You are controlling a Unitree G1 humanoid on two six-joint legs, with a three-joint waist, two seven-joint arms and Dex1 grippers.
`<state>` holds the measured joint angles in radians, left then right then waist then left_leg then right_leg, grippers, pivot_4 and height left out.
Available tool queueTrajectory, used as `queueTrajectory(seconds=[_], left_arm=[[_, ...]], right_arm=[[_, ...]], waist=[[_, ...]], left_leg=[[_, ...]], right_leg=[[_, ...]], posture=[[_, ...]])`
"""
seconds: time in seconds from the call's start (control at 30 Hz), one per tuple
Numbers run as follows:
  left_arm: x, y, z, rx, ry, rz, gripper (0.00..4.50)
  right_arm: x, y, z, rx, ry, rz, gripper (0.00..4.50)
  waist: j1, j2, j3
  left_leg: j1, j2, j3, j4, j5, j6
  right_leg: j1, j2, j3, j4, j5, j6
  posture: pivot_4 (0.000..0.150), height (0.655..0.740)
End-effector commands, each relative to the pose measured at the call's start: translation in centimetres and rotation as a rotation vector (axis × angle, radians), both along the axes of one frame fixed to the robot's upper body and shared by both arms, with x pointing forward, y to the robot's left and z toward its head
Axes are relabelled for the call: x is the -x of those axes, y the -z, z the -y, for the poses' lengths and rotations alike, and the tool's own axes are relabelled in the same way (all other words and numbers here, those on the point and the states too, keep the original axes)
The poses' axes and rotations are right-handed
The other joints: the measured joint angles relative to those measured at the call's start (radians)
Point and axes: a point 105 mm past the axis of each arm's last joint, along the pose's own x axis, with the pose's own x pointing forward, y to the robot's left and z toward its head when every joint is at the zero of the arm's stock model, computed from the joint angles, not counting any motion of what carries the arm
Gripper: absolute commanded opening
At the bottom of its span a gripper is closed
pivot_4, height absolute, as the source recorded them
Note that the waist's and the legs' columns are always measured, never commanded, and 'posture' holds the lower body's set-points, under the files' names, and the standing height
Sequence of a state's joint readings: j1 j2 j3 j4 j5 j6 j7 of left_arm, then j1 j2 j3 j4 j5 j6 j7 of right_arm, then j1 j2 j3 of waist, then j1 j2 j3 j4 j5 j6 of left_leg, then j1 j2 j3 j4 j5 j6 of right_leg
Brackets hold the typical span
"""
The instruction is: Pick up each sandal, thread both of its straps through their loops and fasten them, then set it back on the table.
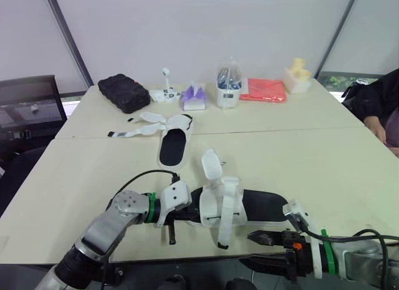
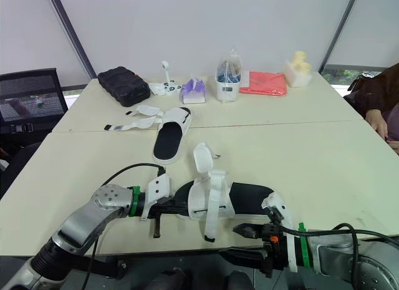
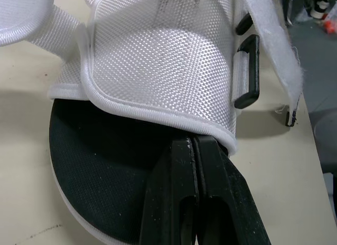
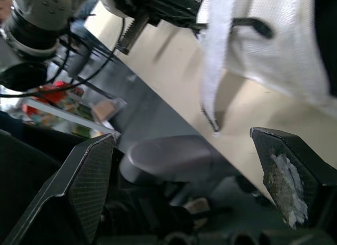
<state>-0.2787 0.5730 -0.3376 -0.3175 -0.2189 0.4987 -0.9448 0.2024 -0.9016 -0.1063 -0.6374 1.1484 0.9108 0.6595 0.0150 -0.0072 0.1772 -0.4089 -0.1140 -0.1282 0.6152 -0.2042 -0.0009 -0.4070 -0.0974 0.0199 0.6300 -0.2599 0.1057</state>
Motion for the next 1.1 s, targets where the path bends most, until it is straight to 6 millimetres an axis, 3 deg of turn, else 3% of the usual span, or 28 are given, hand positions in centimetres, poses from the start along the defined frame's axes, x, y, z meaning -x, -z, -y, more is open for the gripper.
queueTrajectory(seconds=[0.03, 0.27, 0.43, 0.57, 0.73, 0.87, 1.1], left_arm=[[0.1, -0.2, 0.2, 0.011, -0.022, 0.011, 0.00], [-0.2, -0.4, 0.1, 0.007, -0.043, 0.022, 0.00], [-0.3, -0.5, 0.1, 0.005, -0.051, 0.019, 0.00], [-0.5, -0.4, 0.0, 0.003, -0.058, 0.018, 0.00], [-0.8, -0.3, 0.0, 0.002, -0.071, 0.026, 0.00], [-0.9, -0.3, 0.1, 0.006, -0.076, 0.028, 0.00], [-0.8, -0.2, -0.2, 0.006, -0.085, 0.025, 0.00]], right_arm=[[-0.7, 0.0, -1.1, -0.052, 0.003, 0.009, 4.45], [-3.2, 0.1, -2.0, -0.199, 0.084, -0.058, 4.45], [-2.8, 0.7, -3.0, -0.194, 0.023, -0.108, 4.45], [-2.7, 1.8, -3.0, -0.188, 0.021, -0.174, 2.76], [-3.3, 1.5, -3.0, -0.224, 0.028, -0.186, 0.16], [-3.8, 0.8, -2.7, -0.246, 0.037, -0.171, 0.06], [-4.2, -5.1, -0.9, -0.316, -0.030, -0.032, 0.06]], waist=[[0.001, -0.001, 0.000], [0.000, -0.001, -0.001], [-0.001, -0.001, -0.001], [-0.001, -0.001, -0.001], [-0.001, -0.001, -0.001], [0.000, -0.001, -0.001], [-0.001, -0.001, -0.001]], left_leg=[[0.000, 0.000, 0.000, 0.000, 0.000, 0.000], [0.000, 0.000, -0.001, 0.000, 0.000, 0.000], [0.000, 0.000, -0.001, 0.000, 0.000, 0.000], [0.000, 0.000, -0.001, 0.000, 0.000, 0.000], [0.000, 0.000, -0.001, 0.000, 0.000, 0.000], [0.000, 0.000, -0.001, 0.000, 0.000, 0.000], [0.000, 0.000, 0.000, 0.000, 0.000, 0.000]], right_leg=[[0.000, 0.000, 0.000, 0.000, 0.000, 0.000], [0.000, 0.000, 0.000, 0.000, 0.001, 0.001], [0.000, 0.000, 0.000, 0.000, 0.001, 0.001], [0.000, 0.000, -0.001, 0.000, 0.001, 0.002], [0.000, 0.000, 0.000, 0.000, 0.001, 0.002], [0.000, 0.000, -0.001, 0.000, 0.001, 0.002], [0.000, 0.000, 0.000, 0.000, 0.002, 0.002]], posture=[[0.150, 0.7400], [0.150, 0.7400], [0.150, 0.7400], [0.150, 0.7400], [0.150, 0.7400], [0.150, 0.7400], [0.150, 0.7400]])
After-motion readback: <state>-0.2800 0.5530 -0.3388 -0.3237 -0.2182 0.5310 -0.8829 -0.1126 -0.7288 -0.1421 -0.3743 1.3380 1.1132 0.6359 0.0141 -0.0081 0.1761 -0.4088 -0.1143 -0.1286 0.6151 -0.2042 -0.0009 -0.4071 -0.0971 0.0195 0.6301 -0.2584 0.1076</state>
